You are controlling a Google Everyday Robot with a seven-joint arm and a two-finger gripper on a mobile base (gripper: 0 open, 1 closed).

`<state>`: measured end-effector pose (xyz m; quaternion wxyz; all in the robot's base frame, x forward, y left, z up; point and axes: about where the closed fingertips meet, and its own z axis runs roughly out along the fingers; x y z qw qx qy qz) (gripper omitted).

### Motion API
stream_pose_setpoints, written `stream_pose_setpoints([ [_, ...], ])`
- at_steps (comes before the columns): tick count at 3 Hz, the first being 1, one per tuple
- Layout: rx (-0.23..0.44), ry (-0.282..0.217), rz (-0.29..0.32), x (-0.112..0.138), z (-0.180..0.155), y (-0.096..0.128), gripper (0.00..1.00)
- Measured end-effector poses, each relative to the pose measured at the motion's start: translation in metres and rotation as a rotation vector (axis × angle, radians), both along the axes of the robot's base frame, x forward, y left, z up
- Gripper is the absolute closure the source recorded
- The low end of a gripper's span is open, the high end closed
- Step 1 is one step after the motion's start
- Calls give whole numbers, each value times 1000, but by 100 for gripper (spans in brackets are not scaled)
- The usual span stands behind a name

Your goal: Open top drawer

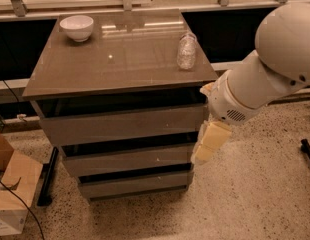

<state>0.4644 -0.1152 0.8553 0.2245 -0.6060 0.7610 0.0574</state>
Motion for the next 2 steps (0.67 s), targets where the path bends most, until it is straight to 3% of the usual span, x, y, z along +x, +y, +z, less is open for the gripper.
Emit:
stream_pose_setpoints([
  [2, 99, 14, -14, 48, -40, -2, 0],
])
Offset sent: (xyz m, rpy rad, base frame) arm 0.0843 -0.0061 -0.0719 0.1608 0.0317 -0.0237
